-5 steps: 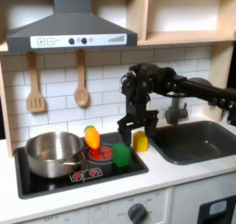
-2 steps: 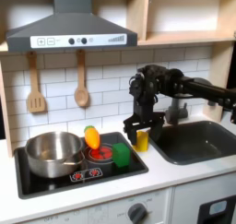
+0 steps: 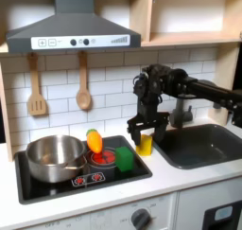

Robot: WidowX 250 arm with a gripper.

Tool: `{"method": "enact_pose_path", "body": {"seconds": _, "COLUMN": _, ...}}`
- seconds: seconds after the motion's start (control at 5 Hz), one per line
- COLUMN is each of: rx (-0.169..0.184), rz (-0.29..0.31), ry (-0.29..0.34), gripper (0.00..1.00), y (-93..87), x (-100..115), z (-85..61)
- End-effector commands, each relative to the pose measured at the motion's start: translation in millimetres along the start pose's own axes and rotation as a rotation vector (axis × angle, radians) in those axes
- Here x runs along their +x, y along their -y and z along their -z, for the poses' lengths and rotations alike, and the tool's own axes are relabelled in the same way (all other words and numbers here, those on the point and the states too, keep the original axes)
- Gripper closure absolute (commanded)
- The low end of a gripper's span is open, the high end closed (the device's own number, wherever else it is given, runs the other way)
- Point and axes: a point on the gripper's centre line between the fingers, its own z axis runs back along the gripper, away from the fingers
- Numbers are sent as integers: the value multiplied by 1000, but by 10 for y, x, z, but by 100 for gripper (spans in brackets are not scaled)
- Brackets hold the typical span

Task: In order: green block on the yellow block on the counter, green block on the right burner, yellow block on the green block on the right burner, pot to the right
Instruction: 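Put the yellow block on the green block on the right burner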

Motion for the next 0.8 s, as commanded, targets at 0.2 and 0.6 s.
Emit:
{"method": "enact_pose_path", "body": {"seconds": 0.2, "rx": 12, "rz": 4, "ry": -4, "gripper": 0, "y": 132, "x": 242, "z": 89}}
{"method": "enact_pose_path", "body": {"seconds": 0.6, "rx": 29, "rz": 3, "ry": -17, "gripper": 0, "y": 120, "x": 233, "z": 128}}
